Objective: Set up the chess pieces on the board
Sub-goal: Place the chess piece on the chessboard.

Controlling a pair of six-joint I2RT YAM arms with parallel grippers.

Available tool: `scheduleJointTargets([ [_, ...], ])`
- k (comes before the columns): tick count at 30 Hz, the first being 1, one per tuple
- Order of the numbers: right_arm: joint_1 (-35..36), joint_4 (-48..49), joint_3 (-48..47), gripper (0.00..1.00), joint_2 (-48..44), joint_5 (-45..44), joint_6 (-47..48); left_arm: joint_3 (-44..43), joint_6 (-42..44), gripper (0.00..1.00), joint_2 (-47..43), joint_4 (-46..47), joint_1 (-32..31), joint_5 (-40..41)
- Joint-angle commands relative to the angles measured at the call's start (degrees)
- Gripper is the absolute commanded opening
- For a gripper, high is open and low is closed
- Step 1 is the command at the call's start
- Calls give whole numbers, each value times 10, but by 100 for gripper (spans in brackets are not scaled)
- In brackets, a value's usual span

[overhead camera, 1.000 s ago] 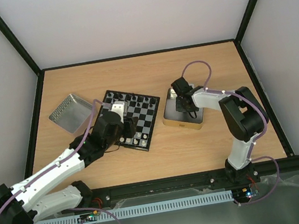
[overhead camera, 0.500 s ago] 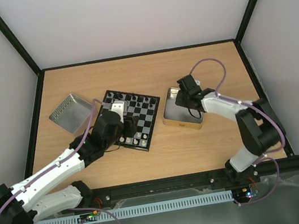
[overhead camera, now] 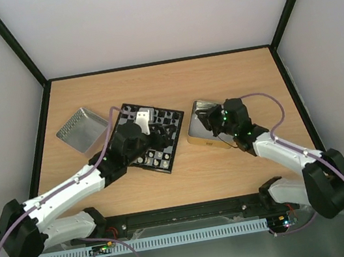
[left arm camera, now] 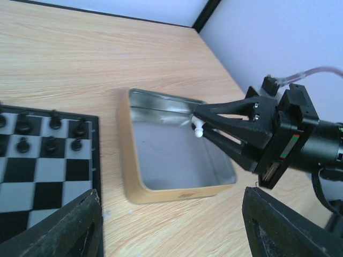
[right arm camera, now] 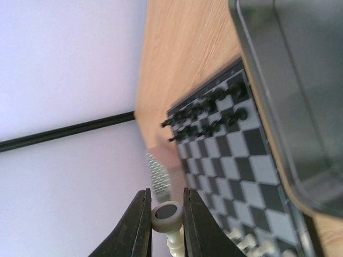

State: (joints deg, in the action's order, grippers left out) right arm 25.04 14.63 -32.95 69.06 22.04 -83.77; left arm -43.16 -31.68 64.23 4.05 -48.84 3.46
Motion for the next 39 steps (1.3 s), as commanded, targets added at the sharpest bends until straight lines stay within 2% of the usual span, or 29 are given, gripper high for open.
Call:
scheduleJointTargets([
  [1, 4, 77, 39, 11, -57, 30, -162, 2, -21, 73, 50, 107, -4, -67],
  [6, 4, 86, 75, 11, -107, 37, -223, -25, -28, 72, 115, 157, -18, -113],
  [8, 4, 90, 89, 11, -124, 42, -241, -41, -29, 63, 140, 178, -21, -142],
  [11, 4, 94, 108, 11, -149, 46, -261, -66, -26, 56, 171, 204, -31, -174],
  [15, 4, 95, 122, 11, -174, 46, -270, -85, -25, 52, 200, 214, -39, -170],
  [20, 4, 91, 127, 11, -189, 42, -259, -103, -29, 33, 238, 219, -39, -162],
  [25, 3, 85, 132, 11, -206, 31, -257, -108, -28, 31, 248, 228, -39, -156],
  [39, 3, 90, 122, 11, -211, 72, -249, -137, -13, 23, 274, 223, -38, -169],
])
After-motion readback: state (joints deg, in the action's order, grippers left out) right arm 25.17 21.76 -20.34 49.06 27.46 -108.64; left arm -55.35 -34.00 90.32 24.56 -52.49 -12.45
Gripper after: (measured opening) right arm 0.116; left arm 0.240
